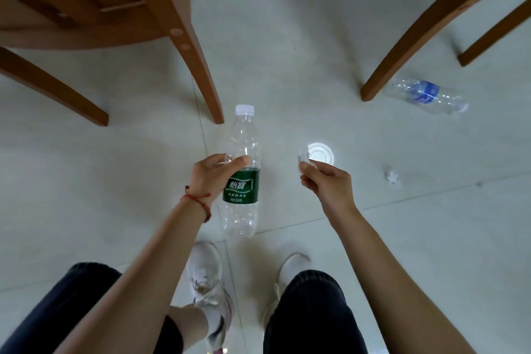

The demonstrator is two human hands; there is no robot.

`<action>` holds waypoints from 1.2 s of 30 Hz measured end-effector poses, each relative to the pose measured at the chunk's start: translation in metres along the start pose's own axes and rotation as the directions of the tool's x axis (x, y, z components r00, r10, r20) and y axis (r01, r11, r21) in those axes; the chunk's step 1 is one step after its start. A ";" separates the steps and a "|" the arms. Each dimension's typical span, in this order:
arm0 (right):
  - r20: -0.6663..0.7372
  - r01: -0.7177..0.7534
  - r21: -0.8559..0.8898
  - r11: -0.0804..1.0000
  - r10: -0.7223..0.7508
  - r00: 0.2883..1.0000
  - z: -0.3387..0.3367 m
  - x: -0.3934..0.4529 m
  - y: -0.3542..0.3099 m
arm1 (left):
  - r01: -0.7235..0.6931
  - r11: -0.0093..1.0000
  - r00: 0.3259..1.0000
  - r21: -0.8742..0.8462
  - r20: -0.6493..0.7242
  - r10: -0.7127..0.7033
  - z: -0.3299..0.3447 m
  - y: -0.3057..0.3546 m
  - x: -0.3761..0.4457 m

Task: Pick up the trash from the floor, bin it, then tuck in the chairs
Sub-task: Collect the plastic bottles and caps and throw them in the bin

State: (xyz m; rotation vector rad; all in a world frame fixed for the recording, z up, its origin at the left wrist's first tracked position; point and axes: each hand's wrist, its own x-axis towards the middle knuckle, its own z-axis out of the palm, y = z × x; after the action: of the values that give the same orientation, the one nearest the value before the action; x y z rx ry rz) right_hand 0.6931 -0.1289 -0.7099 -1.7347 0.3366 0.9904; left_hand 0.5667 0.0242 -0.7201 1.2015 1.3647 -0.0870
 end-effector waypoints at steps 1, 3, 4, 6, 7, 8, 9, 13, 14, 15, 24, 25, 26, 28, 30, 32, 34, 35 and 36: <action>-0.007 0.000 0.010 1.000 0.000 1.000 -0.003 -0.014 -0.009 | 0.004 1.000 1.000 -0.008 0.013 -0.004 -0.004 0.010 -0.015; -0.022 -0.006 0.028 1.000 0.007 1.000 -0.007 -0.042 -0.029 | 0.022 1.000 0.999 -0.017 0.028 -0.021 -0.013 0.029 -0.044; -0.024 -0.009 0.036 0.999 0.010 1.000 -0.009 -0.056 -0.040 | 0.030 0.999 0.999 -0.017 0.032 -0.030 -0.018 0.038 -0.058; -0.022 -0.011 0.048 0.999 0.013 1.000 -0.012 -0.086 -0.062 | 0.037 0.999 0.999 -0.017 0.038 -0.036 -0.029 0.057 -0.087; -0.021 -0.010 0.053 0.999 0.011 1.000 -0.014 -0.101 -0.074 | 0.038 0.999 0.999 -0.013 0.038 -0.037 -0.034 0.067 -0.101; -0.020 -0.008 0.059 0.998 0.010 1.000 -0.014 -0.115 -0.086 | 0.041 0.999 0.998 -0.006 0.038 -0.040 -0.039 0.076 -0.115; -0.019 -0.006 0.067 0.998 0.007 1.000 -0.015 -0.129 -0.098 | 0.045 0.999 0.998 -0.002 0.037 -0.044 -0.044 0.085 -0.128; -0.012 0.004 0.112 0.994 -0.002 1.000 -0.013 -0.186 -0.150 | 0.037 0.999 0.998 -0.011 0.045 -0.037 -0.063 0.125 -0.183; -0.010 0.009 0.115 0.993 -0.008 1.000 -0.013 -0.200 -0.161 | 0.029 1.000 0.998 -0.002 0.047 -0.029 -0.067 0.135 -0.197; -0.009 0.017 0.113 0.993 -0.016 1.000 -0.012 -0.213 -0.173 | 0.019 1.000 0.999 0.004 0.049 -0.019 -0.072 0.146 -0.211; -0.004 0.086 0.107 0.991 -0.086 0.996 -0.010 -0.319 -0.260 | 0.006 0.999 1.000 -0.041 0.018 -0.005 -0.118 0.219 -0.309; -0.005 0.094 0.104 0.990 -0.094 0.996 -0.010 -0.329 -0.267 | 0.008 0.999 1.000 -0.051 0.014 -0.007 -0.123 0.224 -0.318; -0.002 0.099 0.102 0.990 -0.099 0.995 -0.011 -0.339 -0.273 | 0.010 0.998 1.000 -0.063 0.015 -0.009 -0.127 0.229 -0.326; 0.001 0.110 0.094 0.990 -0.110 0.994 -0.011 -0.356 -0.281 | 0.012 0.996 1.000 -0.084 0.025 -0.010 -0.135 0.236 -0.342; 0.002 0.115 0.081 0.990 -0.115 0.993 -0.010 -0.370 -0.287 | 0.010 0.995 1.000 -0.102 0.024 -0.007 -0.142 0.240 -0.357; 0.008 0.112 0.067 0.991 -0.113 0.994 -0.009 -0.381 -0.291 | -0.001 0.993 1.000 -0.117 0.002 0.001 -0.149 0.241 -0.369; 0.020 0.116 0.059 0.991 -0.118 0.993 -0.008 -0.390 -0.295 | 0.002 0.987 1.000 -0.159 -0.021 -0.006 -0.156 0.239 -0.381; 0.029 0.120 0.060 0.991 -0.122 0.992 -0.008 -0.392 -0.295 | 0.006 0.983 1.000 -0.184 -0.027 -0.011 -0.159 0.237 -0.386; 0.041 0.121 0.059 0.991 -0.123 0.992 -0.008 -0.394 -0.297 | 0.004 0.978 0.999 -0.209 -0.038 -0.012 -0.162 0.236 -0.391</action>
State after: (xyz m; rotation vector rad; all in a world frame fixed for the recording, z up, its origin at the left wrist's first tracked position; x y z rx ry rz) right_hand 0.6453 -0.1102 -0.2194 -1.6590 0.2247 0.9215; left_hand 0.4961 0.0184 -0.2406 1.0260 1.3764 0.0737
